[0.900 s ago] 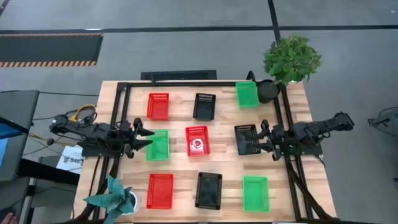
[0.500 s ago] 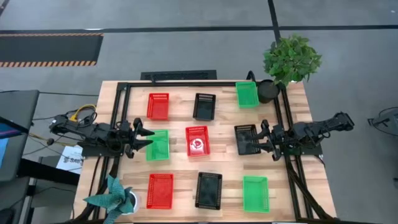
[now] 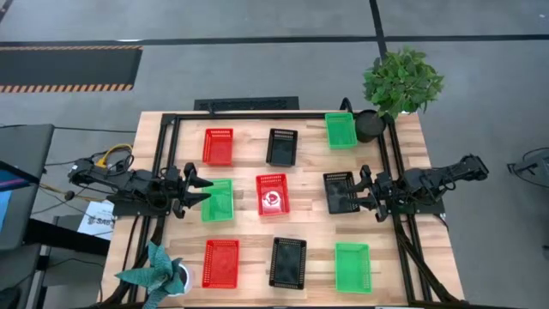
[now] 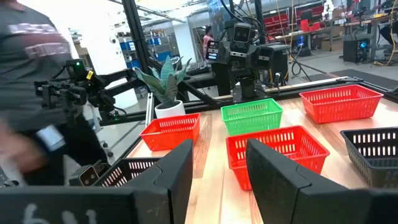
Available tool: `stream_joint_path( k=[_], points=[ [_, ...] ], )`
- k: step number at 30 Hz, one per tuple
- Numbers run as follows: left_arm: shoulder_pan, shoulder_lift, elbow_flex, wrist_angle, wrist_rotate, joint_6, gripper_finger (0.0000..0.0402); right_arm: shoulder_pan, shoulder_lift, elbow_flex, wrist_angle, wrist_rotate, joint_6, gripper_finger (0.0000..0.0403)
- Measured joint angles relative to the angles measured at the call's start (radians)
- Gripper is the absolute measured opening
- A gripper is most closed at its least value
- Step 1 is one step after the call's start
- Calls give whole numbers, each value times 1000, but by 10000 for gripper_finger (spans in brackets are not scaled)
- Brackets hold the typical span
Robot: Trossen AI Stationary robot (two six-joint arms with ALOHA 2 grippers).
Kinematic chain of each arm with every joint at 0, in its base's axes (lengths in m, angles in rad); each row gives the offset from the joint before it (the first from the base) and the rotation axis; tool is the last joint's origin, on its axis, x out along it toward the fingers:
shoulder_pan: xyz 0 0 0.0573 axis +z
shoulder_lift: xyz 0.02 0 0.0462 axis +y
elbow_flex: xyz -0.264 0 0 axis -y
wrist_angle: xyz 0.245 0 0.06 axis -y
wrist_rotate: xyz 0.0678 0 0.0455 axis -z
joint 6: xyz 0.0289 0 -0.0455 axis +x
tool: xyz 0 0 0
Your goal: Stack baskets by color
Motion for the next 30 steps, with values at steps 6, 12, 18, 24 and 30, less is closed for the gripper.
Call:
stream_joint_path(
  k=[6,12,18,24,30],
  points=[
    [0,0,0,0,0,0,193,0,0,0,0,0,0,173],
    [0,0,0,0,0,0,193,0,0,0,0,0,0,173],
    [0,0,0,0,-1,0,193,0,0,0,0,0,0,173],
    [0,0,0,6,-26,-208,193,-1,0,0,29,44,61,173],
    [0,-2,0,14,-172,-372,193,-1,1,8,89,62,331,173]
  ],
)
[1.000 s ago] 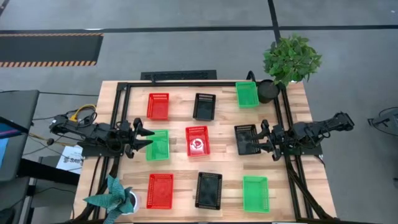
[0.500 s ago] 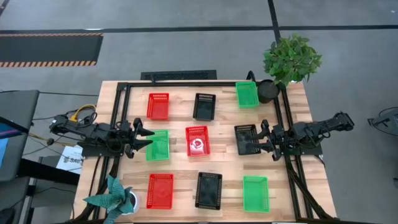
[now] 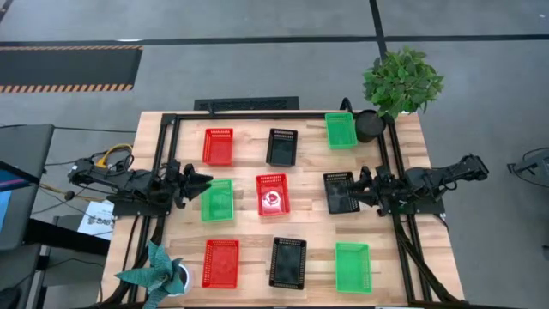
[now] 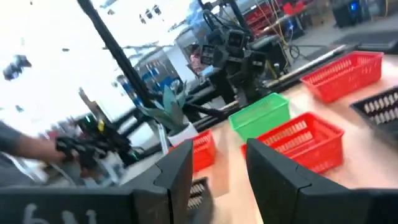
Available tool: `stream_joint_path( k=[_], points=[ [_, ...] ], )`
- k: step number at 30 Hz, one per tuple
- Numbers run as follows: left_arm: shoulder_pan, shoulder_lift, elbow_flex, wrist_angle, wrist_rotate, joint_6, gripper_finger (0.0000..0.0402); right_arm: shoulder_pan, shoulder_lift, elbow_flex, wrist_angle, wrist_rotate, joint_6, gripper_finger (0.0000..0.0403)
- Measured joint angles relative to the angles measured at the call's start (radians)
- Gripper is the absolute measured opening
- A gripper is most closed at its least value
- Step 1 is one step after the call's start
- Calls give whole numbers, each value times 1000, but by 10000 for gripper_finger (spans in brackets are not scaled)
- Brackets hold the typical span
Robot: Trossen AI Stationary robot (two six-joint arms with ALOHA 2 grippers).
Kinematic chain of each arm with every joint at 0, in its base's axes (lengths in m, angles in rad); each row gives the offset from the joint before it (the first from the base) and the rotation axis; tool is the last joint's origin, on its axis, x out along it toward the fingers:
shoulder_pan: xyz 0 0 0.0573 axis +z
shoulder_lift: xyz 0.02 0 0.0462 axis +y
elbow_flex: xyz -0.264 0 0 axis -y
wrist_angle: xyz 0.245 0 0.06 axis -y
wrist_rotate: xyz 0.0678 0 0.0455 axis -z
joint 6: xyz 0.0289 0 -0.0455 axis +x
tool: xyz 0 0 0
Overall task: Stack baskets by color
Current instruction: Stack the top black bin on top of the middle black bin
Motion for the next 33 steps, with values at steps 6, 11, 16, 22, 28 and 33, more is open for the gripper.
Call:
stream_joint_path(
  k=[6,11,16,22,28,33],
  points=[
    [0,0,0,6,-87,-182,193,0,-1,7,123,73,89,173],
    [0,0,0,6,-96,-224,193,0,-1,8,126,156,89,173],
    [0,0,0,11,-227,-226,193,-8,-1,8,138,351,188,173],
    [1,0,8,102,-262,-489,193,-34,-1,8,192,326,368,173],
    [0,31,146,218,-238,-322,193,-38,30,161,215,285,195,173],
    [1,176,349,184,-310,-190,193,-38,214,467,5,380,-3,173]
  ],
)
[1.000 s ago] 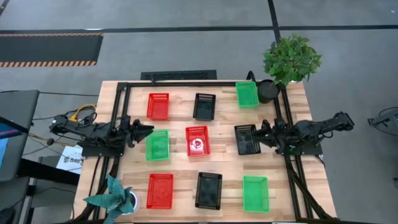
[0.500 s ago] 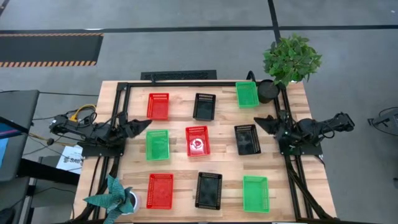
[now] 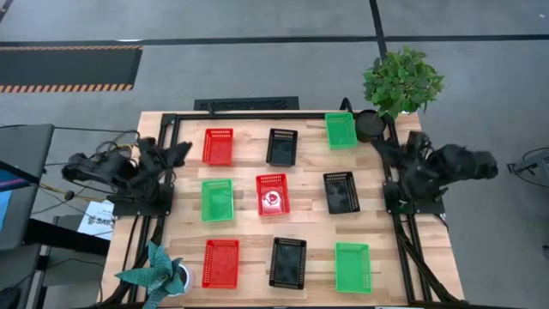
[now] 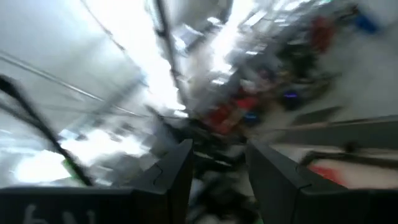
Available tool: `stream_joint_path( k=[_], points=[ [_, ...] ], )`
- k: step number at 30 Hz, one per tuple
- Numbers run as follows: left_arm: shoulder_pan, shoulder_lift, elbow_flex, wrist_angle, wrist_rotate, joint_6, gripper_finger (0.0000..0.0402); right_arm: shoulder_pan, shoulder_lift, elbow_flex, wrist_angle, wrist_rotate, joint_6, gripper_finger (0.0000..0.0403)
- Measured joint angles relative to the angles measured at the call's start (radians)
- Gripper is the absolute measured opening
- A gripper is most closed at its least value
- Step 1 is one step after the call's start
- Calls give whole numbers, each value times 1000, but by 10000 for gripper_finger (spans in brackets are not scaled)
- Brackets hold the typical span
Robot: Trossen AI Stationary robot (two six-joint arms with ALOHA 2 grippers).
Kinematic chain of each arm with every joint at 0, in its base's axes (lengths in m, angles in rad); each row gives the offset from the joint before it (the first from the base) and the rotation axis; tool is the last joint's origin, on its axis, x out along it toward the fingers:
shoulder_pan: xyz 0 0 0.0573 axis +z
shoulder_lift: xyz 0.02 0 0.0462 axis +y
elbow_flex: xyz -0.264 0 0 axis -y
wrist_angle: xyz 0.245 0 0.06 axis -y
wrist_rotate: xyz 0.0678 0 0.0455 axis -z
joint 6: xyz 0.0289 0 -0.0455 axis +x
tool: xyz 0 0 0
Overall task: Stack baskets by color
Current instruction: Stack the top black bin on top of the middle black bin
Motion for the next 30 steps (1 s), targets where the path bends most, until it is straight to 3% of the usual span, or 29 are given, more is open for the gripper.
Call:
stream_joint_path(
  k=[4,10,16,22,26,30],
  points=[
    [0,144,222,-210,-50,-1,193,0,225,309,-403,84,27,169],
    [0,389,618,-840,-85,-176,193,-22,590,666,-1049,118,325,153],
    [36,601,873,-1382,-63,-415,193,-74,919,799,-1446,-92,641,154],
    [158,661,869,-1534,166,-471,194,-93,1134,801,-1562,-305,740,212],
    [219,623,781,-1522,227,-450,205,-74,1174,801,-1575,-319,795,253],
    [271,517,654,-1382,316,-404,216,-44,1128,751,-1585,-342,894,262]
  ],
)
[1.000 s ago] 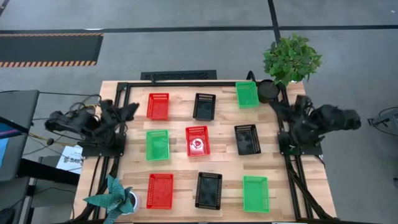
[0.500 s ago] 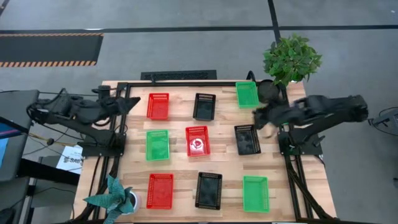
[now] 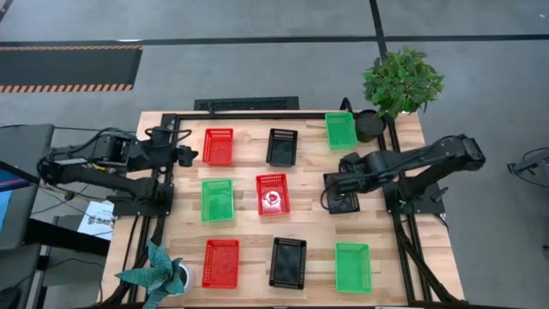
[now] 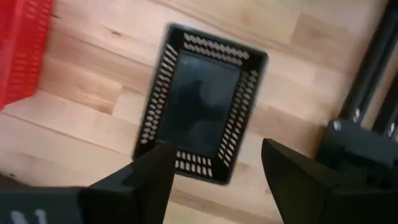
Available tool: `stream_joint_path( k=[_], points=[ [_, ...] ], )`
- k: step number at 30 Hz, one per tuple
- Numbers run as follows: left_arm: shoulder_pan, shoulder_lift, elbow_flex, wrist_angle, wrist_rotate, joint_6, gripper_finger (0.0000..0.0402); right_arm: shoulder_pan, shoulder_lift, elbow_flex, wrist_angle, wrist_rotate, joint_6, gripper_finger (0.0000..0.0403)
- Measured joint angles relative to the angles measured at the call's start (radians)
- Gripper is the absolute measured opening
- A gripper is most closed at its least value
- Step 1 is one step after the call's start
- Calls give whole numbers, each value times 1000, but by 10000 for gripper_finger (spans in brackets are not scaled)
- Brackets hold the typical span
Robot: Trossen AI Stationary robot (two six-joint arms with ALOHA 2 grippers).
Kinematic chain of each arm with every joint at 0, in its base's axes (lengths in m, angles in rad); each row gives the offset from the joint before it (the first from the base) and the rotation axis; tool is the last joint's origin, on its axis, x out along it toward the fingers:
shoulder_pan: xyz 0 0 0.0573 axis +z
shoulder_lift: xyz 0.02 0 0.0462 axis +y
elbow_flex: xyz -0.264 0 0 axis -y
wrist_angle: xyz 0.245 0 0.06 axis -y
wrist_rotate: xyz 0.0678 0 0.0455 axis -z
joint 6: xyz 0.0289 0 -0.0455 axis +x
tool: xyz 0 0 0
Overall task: Stack baskets by color
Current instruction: Stack the top black bin on top of the middle black bin
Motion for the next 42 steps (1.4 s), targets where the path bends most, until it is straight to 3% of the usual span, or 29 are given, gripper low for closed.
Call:
stream_joint_path(
  k=[3,8,11,14,19,24,28,34,42],
  points=[
    [32,-93,-119,143,84,8,220,44,-76,-81,36,-7,93,260],
    [46,-172,-271,243,119,-20,220,85,-179,-220,81,-26,209,260],
    [46,-169,-305,244,129,-26,220,53,-212,-251,215,-26,189,260],
    [45,-156,-313,247,142,-24,220,-14,-209,-250,406,-26,68,260],
    [45,-136,-313,251,136,-23,220,-181,-133,-250,659,-26,-150,260],
    [45,-133,-313,251,136,-23,220,-371,-13,-250,764,-26,-240,260],
    [45,-133,-313,251,135,-23,220,-482,87,-250,912,-107,-319,260],
    [45,-133,-313,250,134,-23,220,-540,229,-224,1068,-183,-385,260],
    [45,-133,-313,250,134,-23,220,-559,409,-105,1065,-186,-449,260]
  ],
)
